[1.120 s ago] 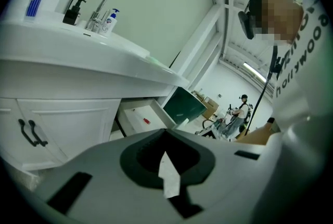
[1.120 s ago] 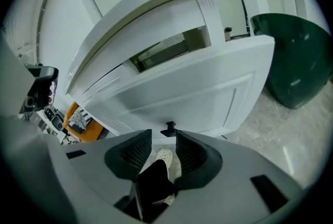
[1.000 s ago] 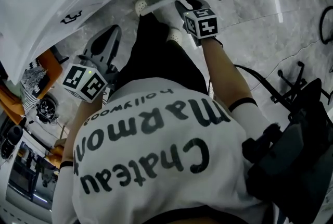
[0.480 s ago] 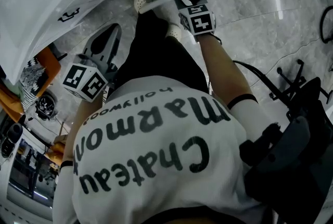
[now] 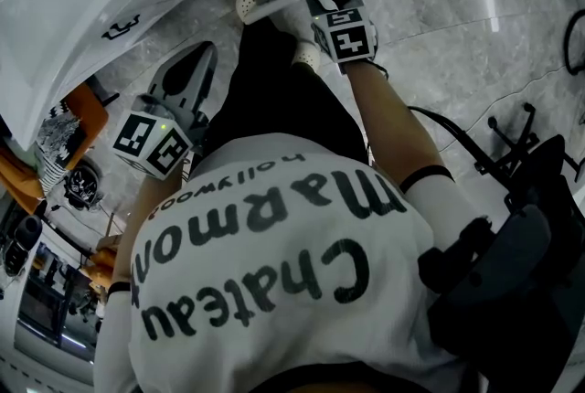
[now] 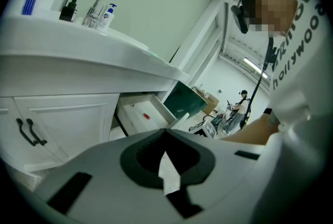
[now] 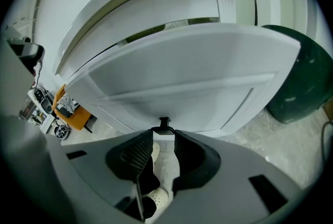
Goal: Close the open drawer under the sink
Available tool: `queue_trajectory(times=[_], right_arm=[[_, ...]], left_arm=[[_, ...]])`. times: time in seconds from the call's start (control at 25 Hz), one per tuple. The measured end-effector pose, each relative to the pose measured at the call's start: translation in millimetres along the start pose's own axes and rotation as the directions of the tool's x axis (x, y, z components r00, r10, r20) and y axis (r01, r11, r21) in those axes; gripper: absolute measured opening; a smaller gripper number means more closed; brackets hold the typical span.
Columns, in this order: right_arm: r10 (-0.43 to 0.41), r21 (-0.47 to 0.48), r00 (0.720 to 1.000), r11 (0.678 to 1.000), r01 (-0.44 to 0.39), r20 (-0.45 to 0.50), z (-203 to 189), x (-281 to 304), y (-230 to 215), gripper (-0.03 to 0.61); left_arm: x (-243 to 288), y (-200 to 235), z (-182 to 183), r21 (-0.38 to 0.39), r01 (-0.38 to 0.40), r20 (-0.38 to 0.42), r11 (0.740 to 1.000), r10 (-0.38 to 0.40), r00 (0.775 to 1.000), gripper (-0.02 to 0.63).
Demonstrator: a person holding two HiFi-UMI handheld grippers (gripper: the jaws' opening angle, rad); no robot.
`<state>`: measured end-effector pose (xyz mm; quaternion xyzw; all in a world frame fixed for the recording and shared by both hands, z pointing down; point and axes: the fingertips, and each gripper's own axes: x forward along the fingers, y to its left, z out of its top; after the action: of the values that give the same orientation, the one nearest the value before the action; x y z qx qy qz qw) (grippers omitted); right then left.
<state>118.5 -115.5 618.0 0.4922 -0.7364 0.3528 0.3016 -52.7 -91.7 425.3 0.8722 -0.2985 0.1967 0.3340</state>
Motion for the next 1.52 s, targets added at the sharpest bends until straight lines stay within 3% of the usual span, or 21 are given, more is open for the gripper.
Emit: queue_trajectory(times=[1.52], right_arm=[[-0.029,0.019,0.998,0.999,0.028,0.061,42.3,26.0,-4.5,0.140]], left_arm=[[-9.7,26.4,-11.1,-0.039,-0.047,-0.009,0.998,0.047,0.999,0.008]])
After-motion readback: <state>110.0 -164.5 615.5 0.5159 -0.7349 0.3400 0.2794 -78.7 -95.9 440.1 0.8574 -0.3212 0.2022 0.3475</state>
